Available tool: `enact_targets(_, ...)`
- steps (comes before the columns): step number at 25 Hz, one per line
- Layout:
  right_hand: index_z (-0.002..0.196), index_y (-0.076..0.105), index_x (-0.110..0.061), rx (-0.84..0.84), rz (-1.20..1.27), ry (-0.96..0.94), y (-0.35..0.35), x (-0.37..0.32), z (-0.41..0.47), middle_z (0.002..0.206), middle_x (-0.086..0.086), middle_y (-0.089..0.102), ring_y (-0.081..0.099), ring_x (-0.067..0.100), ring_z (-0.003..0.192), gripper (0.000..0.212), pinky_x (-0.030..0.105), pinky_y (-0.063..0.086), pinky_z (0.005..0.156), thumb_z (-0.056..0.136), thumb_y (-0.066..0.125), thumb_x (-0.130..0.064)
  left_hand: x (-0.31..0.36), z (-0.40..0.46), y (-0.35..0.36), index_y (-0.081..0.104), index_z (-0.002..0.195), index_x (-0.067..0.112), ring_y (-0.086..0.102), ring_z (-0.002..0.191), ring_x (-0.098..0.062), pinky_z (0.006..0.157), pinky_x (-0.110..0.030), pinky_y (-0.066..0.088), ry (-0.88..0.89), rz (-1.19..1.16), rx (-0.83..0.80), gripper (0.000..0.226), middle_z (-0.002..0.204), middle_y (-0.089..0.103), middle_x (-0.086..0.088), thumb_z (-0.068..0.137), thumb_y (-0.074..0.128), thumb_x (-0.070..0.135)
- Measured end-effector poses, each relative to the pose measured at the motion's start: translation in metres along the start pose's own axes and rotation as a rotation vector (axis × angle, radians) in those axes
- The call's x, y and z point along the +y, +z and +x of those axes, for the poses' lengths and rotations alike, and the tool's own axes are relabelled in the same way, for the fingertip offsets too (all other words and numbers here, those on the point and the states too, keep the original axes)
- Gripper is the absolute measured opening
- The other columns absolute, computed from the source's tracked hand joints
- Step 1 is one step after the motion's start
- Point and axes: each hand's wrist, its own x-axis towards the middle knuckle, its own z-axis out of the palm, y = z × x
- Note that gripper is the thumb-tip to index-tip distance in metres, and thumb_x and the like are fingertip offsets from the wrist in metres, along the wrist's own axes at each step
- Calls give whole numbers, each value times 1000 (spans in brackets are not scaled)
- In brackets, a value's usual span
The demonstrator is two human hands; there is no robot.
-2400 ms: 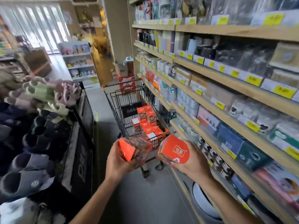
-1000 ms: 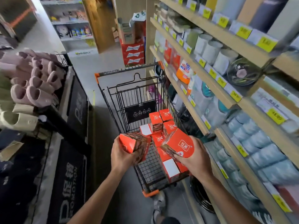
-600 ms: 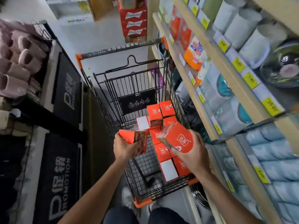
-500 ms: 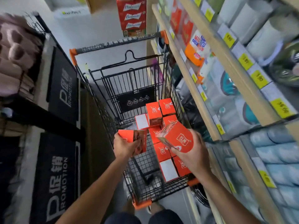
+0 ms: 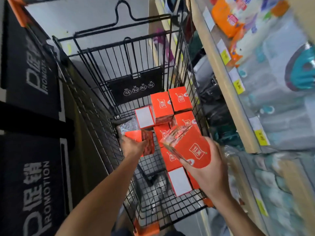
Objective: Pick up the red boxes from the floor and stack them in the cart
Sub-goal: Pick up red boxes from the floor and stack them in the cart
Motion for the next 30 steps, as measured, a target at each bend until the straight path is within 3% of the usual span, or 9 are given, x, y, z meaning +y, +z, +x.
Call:
enact_targets(3, 140, 47, -29, -7, 25, 35, 10, 9, 3, 128, -8, 57, 60, 9, 105, 94, 8, 45, 78, 59, 89, -56, 1, 12, 23, 36, 130, 8, 57, 115, -35, 95, -44, 52, -41, -29, -17, 103, 123, 57, -15, 53, 90, 50)
enact_targets(7, 139, 49, -27, 8, 38, 59, 15, 16, 4, 126, -8, 58, 58, 2, 103, 93, -1, 42, 77, 59, 93, -48, 2, 24, 52, 33, 136, 6, 53, 122, -38, 99, -49, 50, -98, -39, -54, 120, 130, 56, -19, 40, 83, 59)
enact_targets(10, 140, 47, -30, 17, 54, 77, 17, 18, 5, 127, -12, 56, 54, -10, 108, 95, -2, 42, 78, 59, 94, -47, 6, 25, 65, 37, 134, 4, 55, 120, -39, 99, -48, 50, -87, 8, -61, 97, 129, 57, -20, 62, 89, 44)
enact_targets(13, 140, 49, -24, 40, 63, 73, 16, 17, 6, 126, -15, 54, 49, -18, 110, 96, -4, 40, 78, 58, 88, -55, 2, 29, 76, 43, 128, 4, 61, 109, -32, 93, -42, 52, -82, -51, -184, 67, 120, 62, -15, 81, 79, 37)
enact_targets(18, 141, 46, -32, 44, 57, 85, 16, 18, 7, 129, -14, 54, 55, -2, 111, 94, 14, 49, 81, 60, 90, -53, -7, 40, 63, 56, 116, 6, 66, 81, -18, 64, -26, 51, -61, -151, -268, 31, 101, 68, -8, 90, 67, 21)
enact_targets(21, 142, 43, -32, 39, 25, 93, 16, 10, 8, 131, -11, 53, 57, 8, 108, 96, 29, 56, 83, 61, 88, -56, 0, 38, 43, 56, 121, 8, 66, 92, -24, 77, -31, 52, -7, -116, -246, 37, 113, 68, -12, 90, 67, 22)
enact_targets(25, 145, 41, -29, 47, -8, 99, 18, -12, 10, 132, -10, 52, 55, 8, 105, 98, 21, 53, 77, 62, 87, -55, 18, 15, 1, 47, 138, 8, 62, 101, -21, 70, -20, 48, 143, -97, -252, 49, 126, 58, -5, 94, 65, 22)
enact_targets(28, 148, 37, -29, 28, -16, 116, 26, -34, 12, 137, -7, 50, 54, 9, 110, 102, 30, 56, 85, 65, 89, -54, 32, 8, -34, 51, 135, 11, 60, 113, -22, 92, -39, 54, 291, -95, -244, 46, 130, 59, -5, 94, 66, 26)
enact_targets(30, 151, 35, -27, 22, -22, 131, 34, -46, 12, 140, -6, 48, 51, 8, 112, 105, 30, 53, 89, 65, 89, -56, 44, 2, -57, 52, 134, 10, 60, 115, -21, 92, -36, 52, 354, -107, -246, 44, 129, 59, -4, 94, 65, 24)
